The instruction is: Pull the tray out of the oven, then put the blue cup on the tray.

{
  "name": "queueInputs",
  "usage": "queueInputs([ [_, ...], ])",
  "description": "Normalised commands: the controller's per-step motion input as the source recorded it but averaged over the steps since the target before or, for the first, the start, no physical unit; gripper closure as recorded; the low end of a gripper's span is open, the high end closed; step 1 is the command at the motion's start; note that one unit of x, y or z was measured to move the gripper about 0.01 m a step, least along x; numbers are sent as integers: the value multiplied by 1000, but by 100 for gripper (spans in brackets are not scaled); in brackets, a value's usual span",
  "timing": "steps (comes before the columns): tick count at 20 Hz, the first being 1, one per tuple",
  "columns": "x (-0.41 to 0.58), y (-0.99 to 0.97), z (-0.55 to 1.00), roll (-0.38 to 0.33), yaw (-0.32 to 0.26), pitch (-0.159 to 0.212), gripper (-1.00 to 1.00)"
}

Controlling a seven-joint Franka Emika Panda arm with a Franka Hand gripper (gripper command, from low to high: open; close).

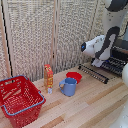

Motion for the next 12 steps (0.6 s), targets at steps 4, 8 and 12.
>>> queueInputs([
  [4,-46,-453,172,54,45,20,100],
  [8,-19,-251,203,40,7,1,100],
  [12,64,-77,146,17,-46,12,100],
])
